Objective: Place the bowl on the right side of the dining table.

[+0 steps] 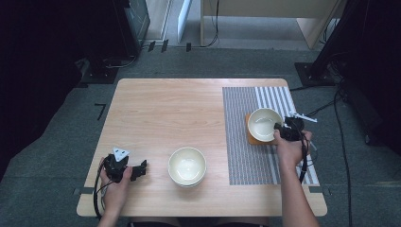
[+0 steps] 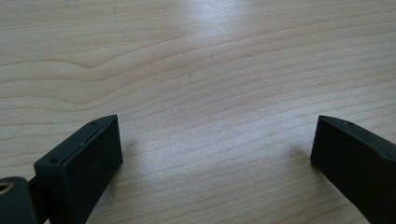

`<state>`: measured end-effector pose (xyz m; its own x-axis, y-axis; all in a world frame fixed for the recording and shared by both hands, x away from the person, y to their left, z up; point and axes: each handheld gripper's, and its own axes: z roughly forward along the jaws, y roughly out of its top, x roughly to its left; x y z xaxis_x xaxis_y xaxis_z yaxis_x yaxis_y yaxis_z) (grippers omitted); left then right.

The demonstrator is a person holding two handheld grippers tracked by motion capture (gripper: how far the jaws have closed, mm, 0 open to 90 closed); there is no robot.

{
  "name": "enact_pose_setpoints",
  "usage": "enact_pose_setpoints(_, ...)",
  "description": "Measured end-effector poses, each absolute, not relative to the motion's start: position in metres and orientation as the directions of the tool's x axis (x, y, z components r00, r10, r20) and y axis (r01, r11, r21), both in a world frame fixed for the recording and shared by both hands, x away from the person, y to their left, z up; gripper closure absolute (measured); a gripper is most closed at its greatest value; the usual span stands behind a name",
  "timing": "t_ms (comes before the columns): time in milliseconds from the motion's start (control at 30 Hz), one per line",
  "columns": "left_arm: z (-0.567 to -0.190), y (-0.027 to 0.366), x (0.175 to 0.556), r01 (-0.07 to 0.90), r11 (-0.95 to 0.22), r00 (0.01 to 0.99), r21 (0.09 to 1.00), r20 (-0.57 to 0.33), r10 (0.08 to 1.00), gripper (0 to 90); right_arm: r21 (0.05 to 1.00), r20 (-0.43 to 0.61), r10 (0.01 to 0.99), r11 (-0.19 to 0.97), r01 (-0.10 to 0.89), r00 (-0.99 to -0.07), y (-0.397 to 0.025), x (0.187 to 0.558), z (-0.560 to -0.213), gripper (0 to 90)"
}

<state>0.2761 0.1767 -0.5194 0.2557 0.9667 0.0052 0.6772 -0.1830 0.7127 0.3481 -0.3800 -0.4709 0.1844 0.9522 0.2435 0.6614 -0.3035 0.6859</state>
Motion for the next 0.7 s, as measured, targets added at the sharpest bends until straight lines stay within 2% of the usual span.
enact_pose_setpoints(700, -0.519, 0.176, 0.276, 0.676, -0.187, 0.264, 0.713, 0.004, 0.965, 1.8, 0.53, 0.305, 0.91, -0.408, 0.744, 0.282, -0.398, 0.373, -0.476, 84.1)
